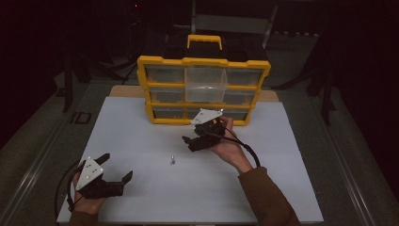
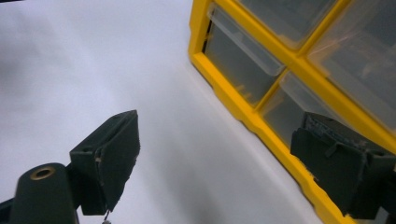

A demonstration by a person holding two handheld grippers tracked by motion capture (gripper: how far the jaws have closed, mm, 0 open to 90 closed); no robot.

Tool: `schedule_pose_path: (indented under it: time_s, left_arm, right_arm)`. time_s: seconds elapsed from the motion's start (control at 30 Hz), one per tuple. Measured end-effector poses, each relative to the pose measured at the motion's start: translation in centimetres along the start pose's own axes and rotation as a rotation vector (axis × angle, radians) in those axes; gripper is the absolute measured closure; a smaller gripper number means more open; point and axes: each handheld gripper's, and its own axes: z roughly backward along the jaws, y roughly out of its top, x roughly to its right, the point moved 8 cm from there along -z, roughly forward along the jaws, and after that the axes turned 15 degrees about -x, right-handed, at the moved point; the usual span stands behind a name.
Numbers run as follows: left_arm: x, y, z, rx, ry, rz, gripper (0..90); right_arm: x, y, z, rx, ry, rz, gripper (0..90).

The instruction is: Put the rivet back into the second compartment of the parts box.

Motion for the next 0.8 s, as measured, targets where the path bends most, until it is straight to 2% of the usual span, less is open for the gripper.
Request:
schedule_pose_path:
  time_s: [0.23,0.4,0.63,0.8]
  left_arm:
    - [0.0,0.0,0.0,-0.001,0.0,-0.001,0.0]
    - [0.0,0.0,0.0,0.0,-0.001,-0.001,0.0]
    - [0.0,0.0,0.0,-0.001,-0.002,0.0,0.0]
    - [0.1,0.0,0.0,-0.001,-0.002,-0.002,0.0]
  right_arm:
    - [-0.3,-0.1,-1.0,-0.036,0.052,-0.009,13.5]
    - [-0.9,-0.1,-2.1,-0.091,0.093,-0.001,13.3]
    - [-1.6,-0.1,-3.3,-0.136,0.109,0.015,12.9]
    - [-2.6,-0.1,-4.9,-0.187,0.116,0.028,12.8]
